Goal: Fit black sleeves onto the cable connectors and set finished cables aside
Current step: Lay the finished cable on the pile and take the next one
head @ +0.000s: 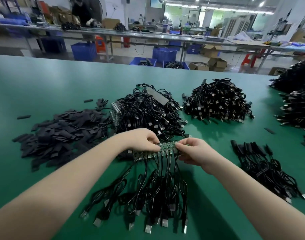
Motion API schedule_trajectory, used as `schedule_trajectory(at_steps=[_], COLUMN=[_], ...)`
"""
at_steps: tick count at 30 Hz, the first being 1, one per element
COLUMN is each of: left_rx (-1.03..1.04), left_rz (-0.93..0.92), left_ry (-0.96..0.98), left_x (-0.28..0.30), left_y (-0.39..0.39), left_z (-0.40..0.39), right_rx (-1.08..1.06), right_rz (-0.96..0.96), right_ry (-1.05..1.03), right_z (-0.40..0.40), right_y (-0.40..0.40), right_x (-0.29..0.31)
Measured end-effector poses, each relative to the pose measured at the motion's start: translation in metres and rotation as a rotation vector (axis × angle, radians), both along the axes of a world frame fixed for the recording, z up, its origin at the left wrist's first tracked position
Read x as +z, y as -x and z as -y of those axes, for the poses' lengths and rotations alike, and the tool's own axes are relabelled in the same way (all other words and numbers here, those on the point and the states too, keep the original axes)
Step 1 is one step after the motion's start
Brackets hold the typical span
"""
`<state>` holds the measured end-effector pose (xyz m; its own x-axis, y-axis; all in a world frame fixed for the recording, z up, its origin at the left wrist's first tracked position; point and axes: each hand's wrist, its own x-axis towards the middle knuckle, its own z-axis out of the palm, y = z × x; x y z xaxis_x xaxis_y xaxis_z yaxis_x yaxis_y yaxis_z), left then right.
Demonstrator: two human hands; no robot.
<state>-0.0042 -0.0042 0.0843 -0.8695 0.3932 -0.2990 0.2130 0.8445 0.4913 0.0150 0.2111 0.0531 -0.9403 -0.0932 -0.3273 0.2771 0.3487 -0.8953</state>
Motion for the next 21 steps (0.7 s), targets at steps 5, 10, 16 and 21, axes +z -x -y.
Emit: schedule_trajectory(at_steps=[5,10,16,21], left_rx=[0.184,0.169,0.27,0.314], left_rz=[-0.11,-0.173,-0.181,-0.107], left_ry=[-0.165,-0.092,-0.128,-0.126], left_x=[-0.035,-0.057,-0.067,-0.062], left_y=[0.003,0.001,0.003,0.008], left_z=[-0.015,-0.022,-0.03,-0.034], right_rx=[0.002,0.019,0.03,-0.012], right_rz=[-0.079,-0.116,-0.019,-0.006], right_ry=[-0.226,-0.369,-0.383,-0.367], right_z=[0.005,0.005,0.011,0.015], right_y=[0.014,0.024,0.033,0.034], right_x=[-0.021,-0.028,-0.024,-0.028])
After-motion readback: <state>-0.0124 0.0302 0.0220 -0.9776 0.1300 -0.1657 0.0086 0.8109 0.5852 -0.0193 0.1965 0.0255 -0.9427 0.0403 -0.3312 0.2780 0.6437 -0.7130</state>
